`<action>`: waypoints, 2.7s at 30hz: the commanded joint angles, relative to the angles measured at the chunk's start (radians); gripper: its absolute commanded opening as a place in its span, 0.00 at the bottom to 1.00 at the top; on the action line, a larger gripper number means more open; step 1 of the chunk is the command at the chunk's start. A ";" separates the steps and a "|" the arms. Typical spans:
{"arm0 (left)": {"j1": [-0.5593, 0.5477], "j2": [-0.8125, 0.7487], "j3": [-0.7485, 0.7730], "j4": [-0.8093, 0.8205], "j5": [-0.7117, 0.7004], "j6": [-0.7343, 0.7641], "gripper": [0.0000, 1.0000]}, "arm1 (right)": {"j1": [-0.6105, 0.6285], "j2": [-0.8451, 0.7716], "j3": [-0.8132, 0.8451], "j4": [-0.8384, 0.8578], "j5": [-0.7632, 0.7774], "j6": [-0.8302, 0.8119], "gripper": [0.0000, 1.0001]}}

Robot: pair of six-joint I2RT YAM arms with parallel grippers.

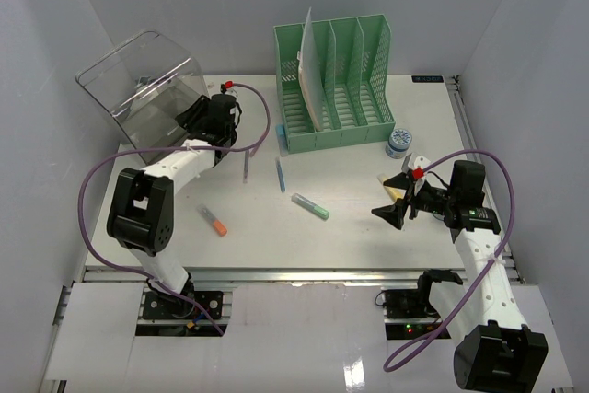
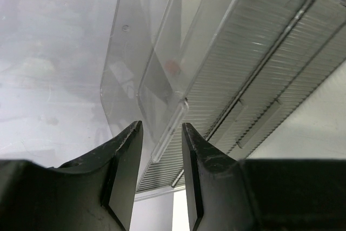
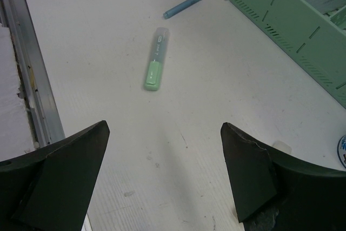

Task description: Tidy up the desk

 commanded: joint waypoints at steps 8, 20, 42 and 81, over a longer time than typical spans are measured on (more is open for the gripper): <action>0.034 -0.002 -0.001 0.005 0.006 -0.019 0.45 | 0.000 -0.019 0.018 -0.028 -0.025 -0.024 0.90; 0.033 0.008 -0.026 -0.018 0.027 -0.046 0.43 | 0.001 -0.019 0.021 -0.034 -0.027 -0.029 0.90; 0.022 -0.012 -0.027 -0.024 0.032 -0.068 0.00 | 0.000 -0.022 0.023 -0.042 -0.029 -0.036 0.90; -0.052 -0.307 0.071 -0.354 0.135 -0.334 0.00 | 0.799 0.794 0.628 0.390 0.384 0.785 0.90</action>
